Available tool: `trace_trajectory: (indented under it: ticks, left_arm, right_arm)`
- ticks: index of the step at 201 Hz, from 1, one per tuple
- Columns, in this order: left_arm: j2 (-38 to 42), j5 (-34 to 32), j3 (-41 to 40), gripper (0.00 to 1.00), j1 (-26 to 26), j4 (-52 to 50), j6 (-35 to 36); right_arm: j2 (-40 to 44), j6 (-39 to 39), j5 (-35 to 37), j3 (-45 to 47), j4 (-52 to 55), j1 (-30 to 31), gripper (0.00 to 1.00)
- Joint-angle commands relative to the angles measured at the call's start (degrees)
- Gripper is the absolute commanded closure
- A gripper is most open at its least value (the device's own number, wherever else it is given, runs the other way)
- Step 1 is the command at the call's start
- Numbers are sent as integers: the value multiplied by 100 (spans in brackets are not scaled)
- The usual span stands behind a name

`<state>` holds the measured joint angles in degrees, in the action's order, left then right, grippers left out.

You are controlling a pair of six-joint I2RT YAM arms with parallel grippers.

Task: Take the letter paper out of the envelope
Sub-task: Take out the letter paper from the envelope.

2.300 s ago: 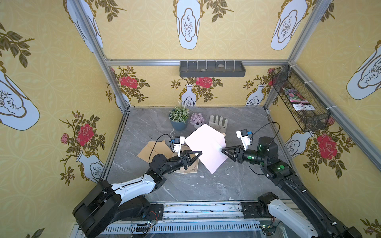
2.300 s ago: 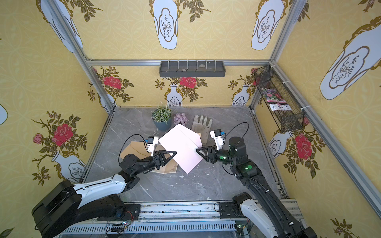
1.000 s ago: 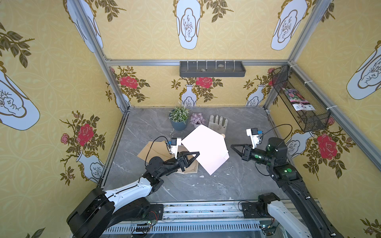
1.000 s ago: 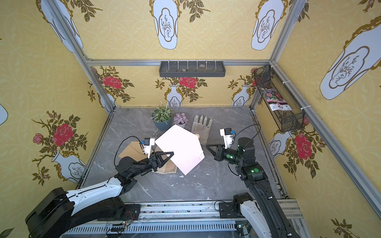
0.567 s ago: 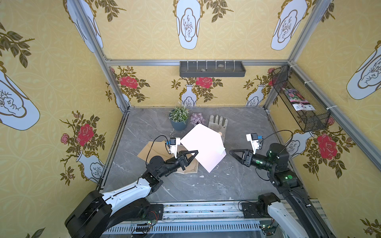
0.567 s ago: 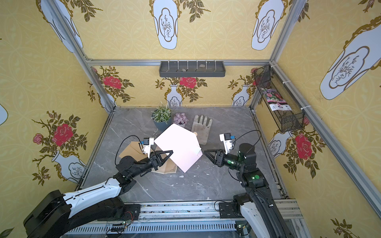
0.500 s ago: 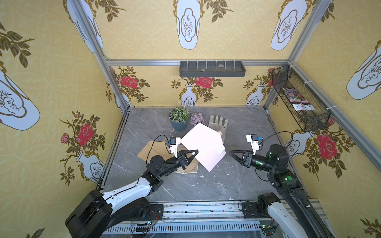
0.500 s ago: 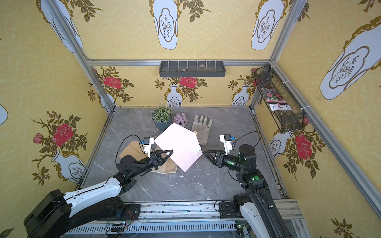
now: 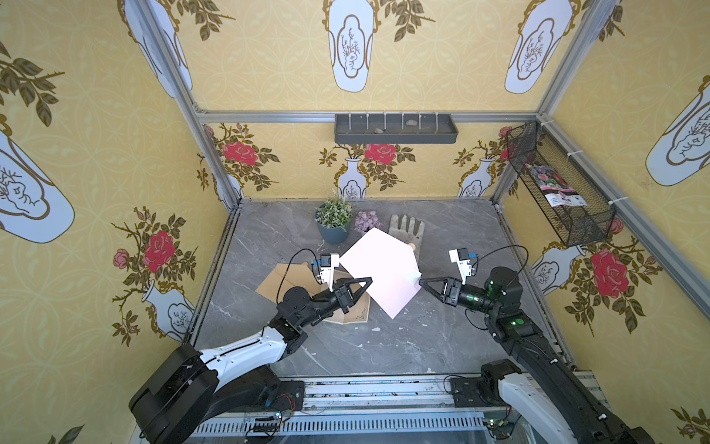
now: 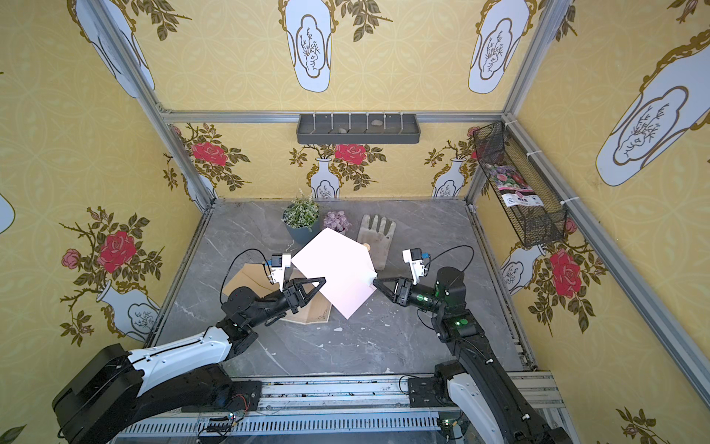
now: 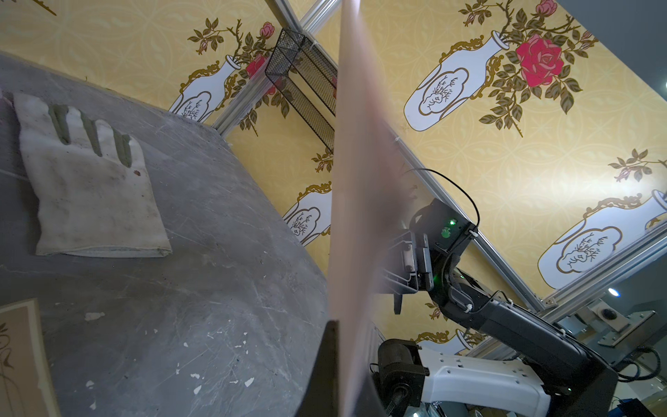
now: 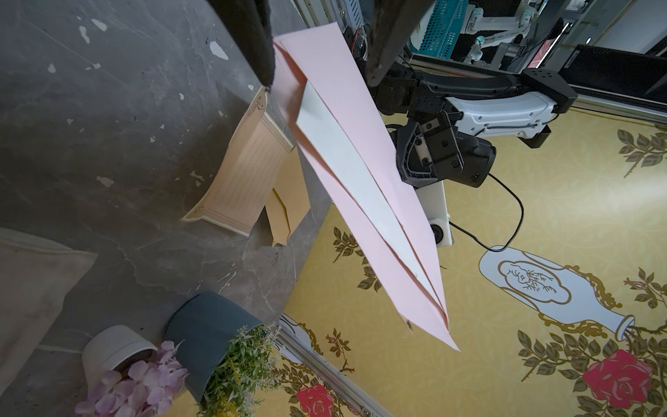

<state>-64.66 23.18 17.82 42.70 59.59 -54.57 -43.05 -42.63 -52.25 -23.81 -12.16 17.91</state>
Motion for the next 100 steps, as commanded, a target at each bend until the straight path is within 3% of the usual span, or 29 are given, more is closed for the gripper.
trace_trajectory:
  ticks: [1,100]
  left_arm:
    - [-20,89,-16,100,-7,281,-19]
    - [-368,248,46,100,-7,742,-221]
  right_arm:
    - [-71,-91,-74,12,-525,9,57]
    - [-458,-353,-144,175,-1325,19,59]
